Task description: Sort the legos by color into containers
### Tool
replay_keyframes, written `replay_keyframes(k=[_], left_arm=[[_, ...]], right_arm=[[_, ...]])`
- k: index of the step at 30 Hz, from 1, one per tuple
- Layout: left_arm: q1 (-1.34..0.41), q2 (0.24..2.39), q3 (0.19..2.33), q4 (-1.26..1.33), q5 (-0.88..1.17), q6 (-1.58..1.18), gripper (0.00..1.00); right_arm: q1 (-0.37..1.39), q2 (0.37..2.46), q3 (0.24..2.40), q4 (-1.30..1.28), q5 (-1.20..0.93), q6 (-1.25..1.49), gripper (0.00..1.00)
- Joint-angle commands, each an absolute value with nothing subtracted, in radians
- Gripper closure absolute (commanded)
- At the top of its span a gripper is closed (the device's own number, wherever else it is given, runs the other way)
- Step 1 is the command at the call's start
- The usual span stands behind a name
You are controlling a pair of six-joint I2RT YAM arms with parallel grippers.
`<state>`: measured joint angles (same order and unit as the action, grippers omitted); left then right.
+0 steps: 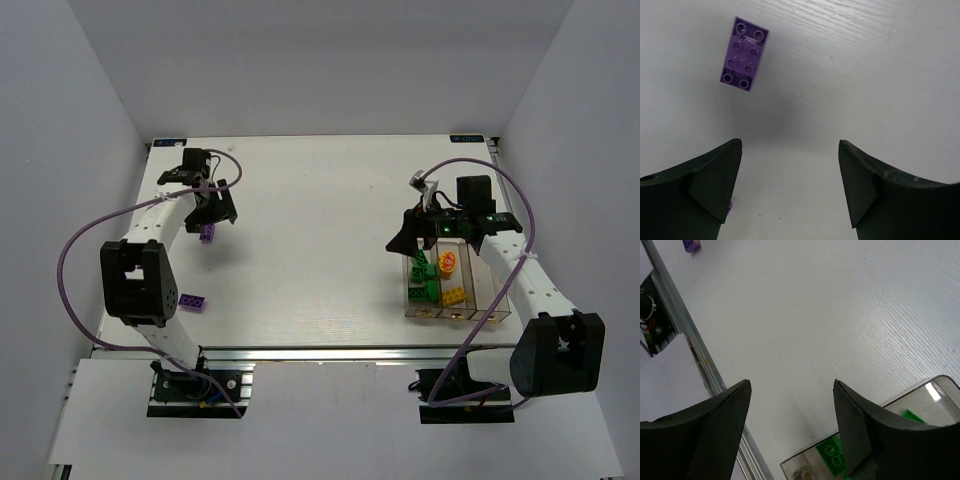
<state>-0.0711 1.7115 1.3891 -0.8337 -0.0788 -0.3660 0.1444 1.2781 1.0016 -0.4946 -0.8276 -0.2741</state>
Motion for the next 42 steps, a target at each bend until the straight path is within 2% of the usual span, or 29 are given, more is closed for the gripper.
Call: replay_keyframes(k=[1,17,26,30,31,38,42], left_arm=[[-0.045,1.713,1.384,-0.805,-0.126,-0.31,0.12],[0.058,1.87,1.391,-0.732,-0.112,-0.178,0.15],[0.058,1.943,1.414,-0.715,-0.107,-0.146,0.25],[0.058,1.953,1.422,-0.704,-0.106,-0.147,0.34],[0.058,1.959,1.428,-0.704,-0.106,-0.152,0.4],[0.058,1.971,1.437,-0.706,-0.101,-0.16,0.61],[0.058,1.942,1.419,-0.692,-0.058,-0.17,0.7]], right_arm=[[0.156,1.27,1.019,-0.505,-0.795,-0.305,0.27],[0.155,1.285,1.037,-0.565,-0.713,-0.367,0.25],[0.152,1.305,1.072,-0.578,-0.68,-0.379,0.25],[0.152,1.307,1.072,-0.577,-0.676,-0.383,0.25],[0.152,1.305,1.071,-0.577,-0.676,-0.385,0.25],[0.152,1.296,1.068,-0.58,-0.673,-0.399,0.26],[0.152,1.282,1.058,-0.571,-0.673,-0.39,0.27]])
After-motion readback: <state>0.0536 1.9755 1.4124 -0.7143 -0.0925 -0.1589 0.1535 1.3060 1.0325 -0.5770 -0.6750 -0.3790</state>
